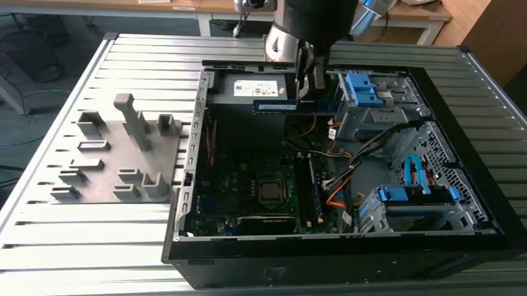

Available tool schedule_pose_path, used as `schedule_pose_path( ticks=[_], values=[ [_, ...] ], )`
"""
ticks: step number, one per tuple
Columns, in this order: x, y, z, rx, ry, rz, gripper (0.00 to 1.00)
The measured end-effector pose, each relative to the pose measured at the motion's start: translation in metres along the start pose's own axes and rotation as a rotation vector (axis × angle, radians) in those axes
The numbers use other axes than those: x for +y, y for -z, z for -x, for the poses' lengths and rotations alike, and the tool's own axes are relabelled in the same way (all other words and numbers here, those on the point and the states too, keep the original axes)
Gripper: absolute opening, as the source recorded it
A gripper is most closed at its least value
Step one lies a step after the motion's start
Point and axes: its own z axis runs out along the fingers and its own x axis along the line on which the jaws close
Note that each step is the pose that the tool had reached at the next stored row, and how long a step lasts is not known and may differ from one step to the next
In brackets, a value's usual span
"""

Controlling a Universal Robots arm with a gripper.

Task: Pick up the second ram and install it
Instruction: 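Pick up the second ram and move it above second insertion slot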

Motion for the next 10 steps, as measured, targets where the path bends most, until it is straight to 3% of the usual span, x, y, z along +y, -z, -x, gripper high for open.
schedule_pose_path(
  ticks=[7, 10],
  values=[
    [-0.0206, -0.0009, 0.0002, 0.0000, 0.000, 0.0002, 0.14],
    [-0.0229, -0.0009, 0.0001, 0.0000, 0.000, 0.0003, 0.14]
  ],
)
